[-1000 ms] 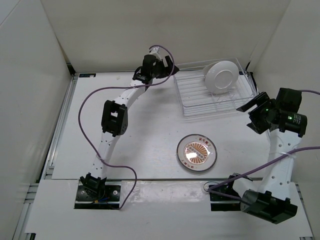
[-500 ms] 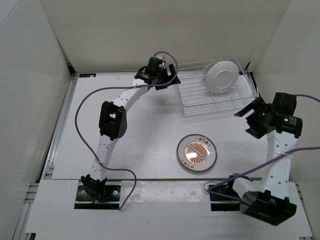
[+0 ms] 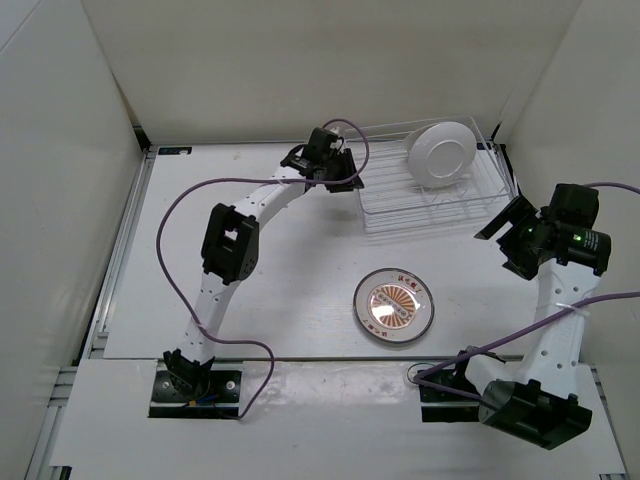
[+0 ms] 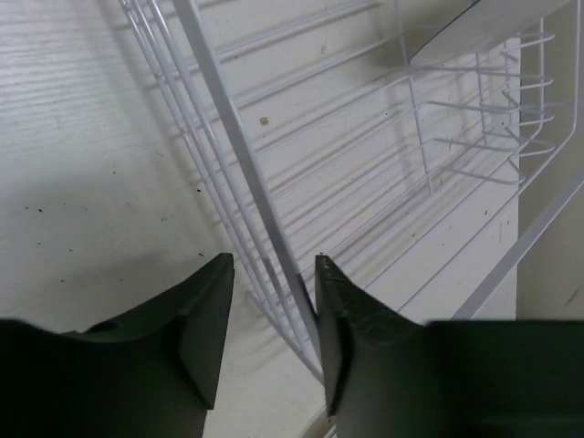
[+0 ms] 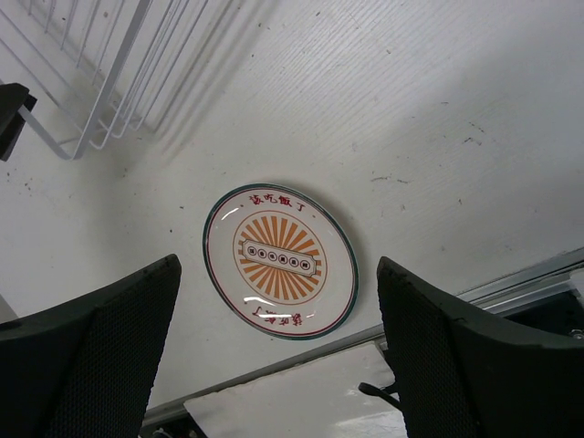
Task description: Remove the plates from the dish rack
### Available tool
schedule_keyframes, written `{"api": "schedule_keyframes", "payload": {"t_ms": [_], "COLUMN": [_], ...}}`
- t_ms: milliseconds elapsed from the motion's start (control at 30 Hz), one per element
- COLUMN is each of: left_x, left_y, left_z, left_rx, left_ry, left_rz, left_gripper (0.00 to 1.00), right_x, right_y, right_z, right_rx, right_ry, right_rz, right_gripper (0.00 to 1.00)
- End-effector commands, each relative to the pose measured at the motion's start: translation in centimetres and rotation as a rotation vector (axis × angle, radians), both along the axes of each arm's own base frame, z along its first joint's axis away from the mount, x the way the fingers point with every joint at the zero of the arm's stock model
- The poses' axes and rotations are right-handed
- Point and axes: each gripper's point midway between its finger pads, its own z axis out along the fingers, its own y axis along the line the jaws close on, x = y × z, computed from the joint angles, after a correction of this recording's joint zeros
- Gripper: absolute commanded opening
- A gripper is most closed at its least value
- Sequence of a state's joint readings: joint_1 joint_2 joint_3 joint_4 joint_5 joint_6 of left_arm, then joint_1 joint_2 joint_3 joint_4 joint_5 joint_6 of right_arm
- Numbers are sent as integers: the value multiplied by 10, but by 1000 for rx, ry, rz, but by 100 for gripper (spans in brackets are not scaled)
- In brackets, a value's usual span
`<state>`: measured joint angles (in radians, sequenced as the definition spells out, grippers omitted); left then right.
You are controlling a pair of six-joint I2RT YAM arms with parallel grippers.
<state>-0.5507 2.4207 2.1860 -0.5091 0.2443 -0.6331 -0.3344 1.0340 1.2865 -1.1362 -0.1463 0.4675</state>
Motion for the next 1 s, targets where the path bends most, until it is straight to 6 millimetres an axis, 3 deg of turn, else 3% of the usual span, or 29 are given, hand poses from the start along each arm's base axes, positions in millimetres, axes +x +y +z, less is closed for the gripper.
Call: {"api": "schedule_keyframes", "payload": {"t_ms": [0,33,67,167,200,233,267,333,367,500,567,600,700,733,867,900,933,967], "left_x": [-12,-9,-13,-18,-25,-22,-24,-30,-30,-36,-34,-37,-33,-35,-20,-8,-5,19], "left_y": [41,55,64,100,110,123,137,157,174,211,222,218,212,212,218,223,231,230], "left_z": [-3,8,6,8,1,0,12,5,16,26,37,46,73,77,129,139,162,188], "left_rx": [93,91,105,131,152,160,160,182,181,201,181,123,56,55,31,16,3,-40], "left_ry": [32,29,54,118,156,170,171,195,177,185,168,171,134,135,-50,-126,-208,-378], "left_rz": [23,49,58,122,136,163,186,209,230,262,250,202,134,128,123,139,154,166], "left_gripper": [45,40,29,11,8,5,3,2,2,0,15,44,92,100,100,100,100,100], "right_x": [1,2,7,9,10,10,12,12,13,12,11,10,10,10,10,8,8,7], "right_y": [-5,-4,-4,-2,-1,0,0,3,4,6,7,8,8,8,8,8,8,9], "right_z": [3,1,1,0,-2,-3,-2,-5,-4,-9,-10,-12,-12,-12,-9,-10,-10,-11], "right_rx": [-26,-18,-16,6,18,23,31,50,57,79,85,89,90,91,81,80,80,81], "right_ry": [-16,-14,-28,-32,-27,-28,-36,-35,-40,-30,-36,-28,-37,-39,-54,-57,-65,-64], "right_rz": [1,-1,-2,-2,-2,0,-10,-6,-9,-13,-13,-14,-14,-16,-11,-12,-11,-11], "right_gripper": [89,89,89,89,89,89,89,89,89,89,89,89,89,89,89,89,89,89]}}
